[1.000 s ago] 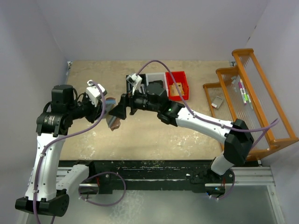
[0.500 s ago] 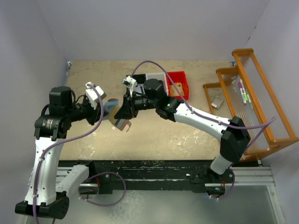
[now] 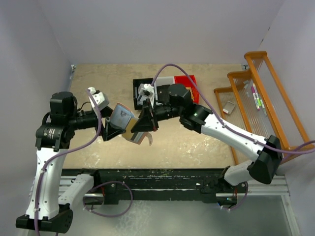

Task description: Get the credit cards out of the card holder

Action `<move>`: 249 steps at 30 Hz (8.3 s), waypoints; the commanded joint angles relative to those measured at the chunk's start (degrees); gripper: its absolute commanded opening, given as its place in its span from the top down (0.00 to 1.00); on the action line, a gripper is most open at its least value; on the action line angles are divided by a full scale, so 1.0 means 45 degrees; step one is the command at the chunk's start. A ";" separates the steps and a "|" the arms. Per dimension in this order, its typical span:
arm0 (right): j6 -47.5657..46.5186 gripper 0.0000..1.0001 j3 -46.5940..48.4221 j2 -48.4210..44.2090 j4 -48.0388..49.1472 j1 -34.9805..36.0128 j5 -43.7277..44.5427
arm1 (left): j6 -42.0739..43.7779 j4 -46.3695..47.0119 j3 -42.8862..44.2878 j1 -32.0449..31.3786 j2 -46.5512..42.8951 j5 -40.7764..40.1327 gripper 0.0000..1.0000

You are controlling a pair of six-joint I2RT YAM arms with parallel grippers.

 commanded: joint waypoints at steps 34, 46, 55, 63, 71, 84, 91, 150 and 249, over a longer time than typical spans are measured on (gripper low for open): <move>-0.3419 1.00 0.1450 -0.1472 -0.2916 0.0060 -0.2571 | -1.2392 0.9455 -0.3147 -0.0067 -0.1240 0.6301 0.46; -0.3314 1.00 0.1179 -0.1427 -0.2633 -0.0162 -0.2688 | -1.2286 0.9464 -0.3355 -0.0067 -0.1609 0.6034 0.66; -0.3495 0.79 0.0949 -0.1549 -0.3421 -0.0803 -0.1951 | -1.0323 0.7285 -0.2425 -0.0067 -0.1181 0.4752 0.95; -0.2926 0.28 0.1458 -0.2109 -0.5195 -0.2252 0.5027 | -0.9254 0.6056 -0.1728 -0.0067 -0.0740 0.3436 0.97; 0.0018 0.28 0.0773 -0.4380 -0.2625 -0.2240 0.7662 | -0.9010 0.5617 -0.1721 -0.0067 -0.0424 0.1628 0.97; 0.5723 0.37 -0.3031 -0.3678 0.5416 -0.1833 0.2150 | -1.1593 0.8430 -0.2066 -0.0067 0.0358 0.2369 0.96; 0.5610 0.39 -0.3012 -0.2675 0.5258 -0.1320 0.2726 | -1.1924 0.8840 -0.2143 -0.0067 0.0421 0.2504 0.96; 0.7145 1.00 -0.4563 -0.2017 0.7981 -0.0787 0.2274 | -1.5163 1.2347 -0.3678 -0.0068 -0.0445 0.5542 0.60; 0.0894 0.78 0.8093 1.0780 -0.2461 -0.4013 0.7665 | -0.5281 0.1769 0.1016 -0.0067 -0.0764 0.0177 0.85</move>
